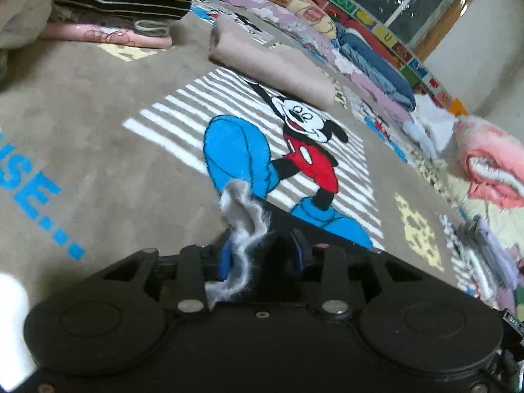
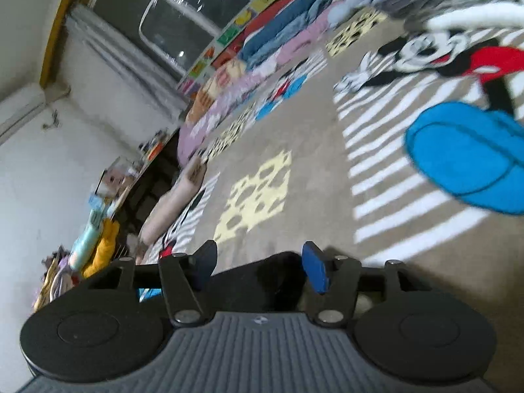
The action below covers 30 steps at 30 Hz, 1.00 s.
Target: Fold clothes
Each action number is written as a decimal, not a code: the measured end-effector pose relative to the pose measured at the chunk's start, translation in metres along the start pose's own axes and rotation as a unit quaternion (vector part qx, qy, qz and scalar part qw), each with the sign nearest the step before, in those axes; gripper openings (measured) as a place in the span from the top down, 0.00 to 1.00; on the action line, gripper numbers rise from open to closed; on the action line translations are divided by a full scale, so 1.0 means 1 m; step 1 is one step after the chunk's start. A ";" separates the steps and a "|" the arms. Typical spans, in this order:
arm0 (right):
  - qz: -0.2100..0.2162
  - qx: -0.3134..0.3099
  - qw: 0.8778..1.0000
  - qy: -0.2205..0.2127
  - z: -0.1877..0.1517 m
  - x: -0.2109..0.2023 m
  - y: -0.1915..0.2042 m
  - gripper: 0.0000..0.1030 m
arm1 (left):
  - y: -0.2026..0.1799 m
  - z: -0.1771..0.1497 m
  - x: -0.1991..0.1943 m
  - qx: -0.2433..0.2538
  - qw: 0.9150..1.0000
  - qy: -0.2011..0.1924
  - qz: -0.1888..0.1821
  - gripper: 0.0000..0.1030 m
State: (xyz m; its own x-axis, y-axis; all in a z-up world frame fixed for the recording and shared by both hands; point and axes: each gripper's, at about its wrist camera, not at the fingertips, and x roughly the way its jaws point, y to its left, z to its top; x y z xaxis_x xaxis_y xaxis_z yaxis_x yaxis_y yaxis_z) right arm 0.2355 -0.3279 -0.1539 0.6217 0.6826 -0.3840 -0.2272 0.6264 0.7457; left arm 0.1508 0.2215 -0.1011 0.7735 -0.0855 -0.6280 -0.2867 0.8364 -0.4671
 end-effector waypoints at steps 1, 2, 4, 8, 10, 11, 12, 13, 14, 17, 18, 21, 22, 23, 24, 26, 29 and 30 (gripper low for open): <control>-0.012 -0.006 1.000 0.011 -0.002 0.004 0.001 0.46 | -0.002 0.001 0.002 0.007 1.000 0.004 0.004 0.68; -0.019 -0.017 1.000 0.018 -0.003 0.005 0.003 0.49 | -0.003 0.002 0.005 0.014 1.000 0.007 0.005 0.68; -0.024 -0.030 0.999 0.029 -0.004 0.006 0.005 0.59 | -0.005 0.003 0.010 0.031 0.999 0.006 0.012 0.74; -0.031 -0.046 0.998 0.032 -0.005 0.007 0.009 0.84 | -0.020 0.004 0.016 0.086 0.996 -0.009 0.026 0.96; -0.030 -0.071 0.997 0.009 -0.002 0.002 0.019 0.92 | -0.027 0.010 0.015 0.103 0.994 -0.030 0.017 0.96; -0.028 -0.078 0.997 -0.005 0.001 -0.001 0.022 0.92 | -0.030 0.015 0.013 0.108 0.993 -0.044 0.008 0.96; -0.027 -0.083 0.996 -0.020 0.004 -0.004 0.024 0.92 | -0.034 0.020 0.011 0.113 0.992 -0.058 -0.004 0.96; -0.027 -0.090 0.995 -0.030 0.006 -0.006 0.026 0.92 | -0.038 0.026 0.010 0.119 0.990 -0.074 -0.016 0.96; -0.027 -0.096 0.994 -0.039 0.008 -0.007 0.028 0.92 | -0.043 0.030 0.008 0.125 0.987 -0.092 -0.031 0.96; -0.048 -0.120 0.988 -0.084 0.014 -0.011 0.035 0.93 | -0.053 0.038 0.005 0.136 0.979 -0.134 -0.067 0.96; -0.053 -0.128 0.985 -0.107 0.015 -0.015 0.037 0.93 | -0.053 0.038 0.010 0.137 0.979 -0.132 -0.068 0.96; -0.069 -0.143 0.979 -0.126 0.020 -0.016 0.035 0.92 | -0.047 0.035 0.034 0.140 0.986 -0.076 -0.050 0.86; -0.087 -0.143 0.980 -0.111 0.021 -0.009 0.031 0.92 | -0.043 0.033 0.043 0.138 0.989 -0.047 -0.032 0.83; -0.108 -0.143 0.979 -0.094 0.020 -0.002 0.027 0.91 | -0.041 0.031 0.047 0.139 0.989 -0.040 -0.008 0.80; -0.123 -0.143 0.979 -0.078 0.020 0.003 0.024 0.87 | -0.039 0.030 0.049 0.142 0.989 -0.035 0.013 0.80; -0.142 -0.146 0.977 -0.063 0.019 0.008 0.021 0.79 | -0.036 0.032 0.045 0.142 0.989 -0.040 0.019 0.77; -0.142 -0.140 0.977 -0.073 0.019 0.001 0.021 0.57 | -0.039 0.036 0.034 0.142 0.988 -0.059 0.010 0.75; -0.141 -0.135 0.978 -0.075 0.019 -0.001 0.019 0.56 | -0.043 0.036 0.030 0.156 0.986 -0.065 0.004 0.75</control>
State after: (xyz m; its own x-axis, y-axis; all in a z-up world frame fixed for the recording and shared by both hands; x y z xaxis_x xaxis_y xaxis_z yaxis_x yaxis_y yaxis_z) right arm 0.2444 -0.3239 -0.1288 0.7863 0.4182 -0.4549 -0.2073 0.8720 0.4434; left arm 0.2068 0.2021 -0.0773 0.8437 -0.0253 -0.5363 -0.1210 0.9642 -0.2359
